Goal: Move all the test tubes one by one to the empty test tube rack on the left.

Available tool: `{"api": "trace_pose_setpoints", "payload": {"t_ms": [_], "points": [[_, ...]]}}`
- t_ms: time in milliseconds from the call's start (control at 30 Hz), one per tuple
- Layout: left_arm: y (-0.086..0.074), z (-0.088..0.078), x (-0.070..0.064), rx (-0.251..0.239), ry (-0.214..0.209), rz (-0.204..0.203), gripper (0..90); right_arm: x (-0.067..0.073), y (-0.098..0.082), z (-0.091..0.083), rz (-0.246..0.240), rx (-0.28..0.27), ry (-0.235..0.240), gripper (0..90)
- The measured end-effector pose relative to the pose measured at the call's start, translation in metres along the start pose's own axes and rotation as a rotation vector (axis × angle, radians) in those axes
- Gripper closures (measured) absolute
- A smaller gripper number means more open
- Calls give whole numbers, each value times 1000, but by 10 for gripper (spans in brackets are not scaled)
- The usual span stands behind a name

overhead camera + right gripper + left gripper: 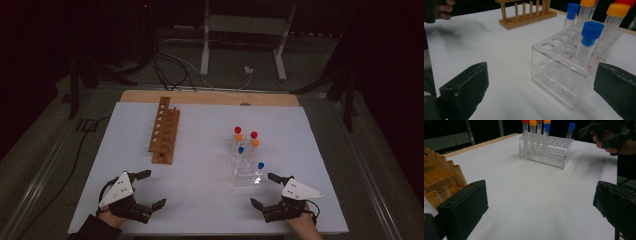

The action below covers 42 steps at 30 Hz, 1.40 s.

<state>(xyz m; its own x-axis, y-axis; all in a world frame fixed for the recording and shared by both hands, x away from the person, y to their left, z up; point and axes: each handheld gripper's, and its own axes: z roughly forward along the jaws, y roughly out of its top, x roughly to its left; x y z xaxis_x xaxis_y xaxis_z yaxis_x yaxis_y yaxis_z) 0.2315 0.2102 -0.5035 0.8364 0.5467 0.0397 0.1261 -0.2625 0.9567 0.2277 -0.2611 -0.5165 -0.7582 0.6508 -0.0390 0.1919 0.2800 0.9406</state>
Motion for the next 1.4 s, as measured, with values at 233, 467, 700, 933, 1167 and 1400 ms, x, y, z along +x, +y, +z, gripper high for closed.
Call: {"api": "trace_pose_setpoints", "payload": {"t_ms": [233, 467, 700, 933, 1167, 1400], "points": [[0, 0, 0, 0, 1, 0, 4, -1, 3, -2, 14, 33, 10, 0], [0, -1, 0, 2, 3, 7, 4, 0, 6, -1, 33, 112, 25, 0], [0, -1, 0, 4, 3, 7, 4, 10, 18, -6, 13, 96, 15, 0], [1, -1, -1, -1, 4, 3, 4, 14, 34, -13, 14, 46, 14, 0], [1, -1, -1, -1, 4, 0, 4, 12, 46, -16, 12, 31, 8, 0], [1, -2, -1, -2, 5, 1, 4, 0, 56, -18, 39, 21, -1, 0]]}}
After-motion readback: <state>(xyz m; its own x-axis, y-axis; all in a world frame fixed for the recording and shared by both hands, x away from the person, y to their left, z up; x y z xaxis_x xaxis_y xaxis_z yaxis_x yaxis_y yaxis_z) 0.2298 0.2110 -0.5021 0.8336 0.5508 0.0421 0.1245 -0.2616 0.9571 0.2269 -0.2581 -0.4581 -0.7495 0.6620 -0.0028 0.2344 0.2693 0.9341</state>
